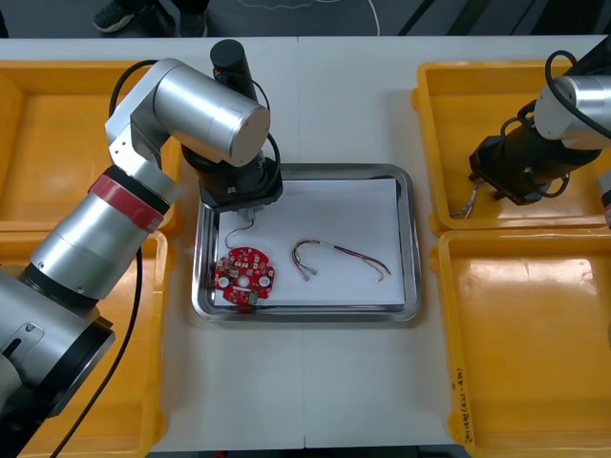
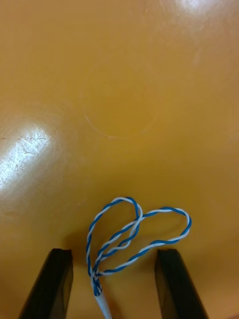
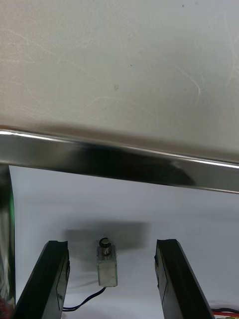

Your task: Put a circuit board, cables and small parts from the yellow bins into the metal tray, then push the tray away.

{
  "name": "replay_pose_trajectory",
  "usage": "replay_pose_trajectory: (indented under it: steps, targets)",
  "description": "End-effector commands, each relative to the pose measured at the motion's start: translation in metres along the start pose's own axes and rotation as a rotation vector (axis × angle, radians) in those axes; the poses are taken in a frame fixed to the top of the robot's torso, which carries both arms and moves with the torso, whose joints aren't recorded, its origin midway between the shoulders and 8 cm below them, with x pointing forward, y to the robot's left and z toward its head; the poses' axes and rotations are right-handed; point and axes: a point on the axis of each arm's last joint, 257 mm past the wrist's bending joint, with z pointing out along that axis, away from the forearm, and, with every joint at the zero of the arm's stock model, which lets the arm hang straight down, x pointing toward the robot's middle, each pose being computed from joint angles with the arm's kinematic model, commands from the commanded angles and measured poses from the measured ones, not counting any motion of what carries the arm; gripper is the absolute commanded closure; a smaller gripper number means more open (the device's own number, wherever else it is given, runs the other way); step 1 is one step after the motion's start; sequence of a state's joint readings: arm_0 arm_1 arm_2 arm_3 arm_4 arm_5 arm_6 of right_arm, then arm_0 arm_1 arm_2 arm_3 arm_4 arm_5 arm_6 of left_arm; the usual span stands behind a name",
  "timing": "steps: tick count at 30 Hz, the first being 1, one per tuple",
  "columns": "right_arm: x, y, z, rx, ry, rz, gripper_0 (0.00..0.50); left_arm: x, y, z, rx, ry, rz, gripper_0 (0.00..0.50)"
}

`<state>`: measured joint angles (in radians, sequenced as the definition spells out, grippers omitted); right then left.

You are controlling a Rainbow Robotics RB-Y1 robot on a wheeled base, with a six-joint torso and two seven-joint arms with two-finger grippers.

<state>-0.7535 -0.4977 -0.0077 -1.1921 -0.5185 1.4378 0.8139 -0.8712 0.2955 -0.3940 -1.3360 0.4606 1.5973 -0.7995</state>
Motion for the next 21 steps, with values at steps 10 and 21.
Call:
replay_pose_trajectory:
  steps: [10,21]
  targets:
    - [-0.002,0.041,-0.012,-0.072,-0.015,0.015,0.500,-0.016,-0.015,-0.070,0.027,-0.073,0.080,0.000]
    - [-0.022,0.046,-0.025,-0.080,-0.061,0.007,0.500,-0.044,0.028,-0.137,0.050,-0.145,0.015,0.000]
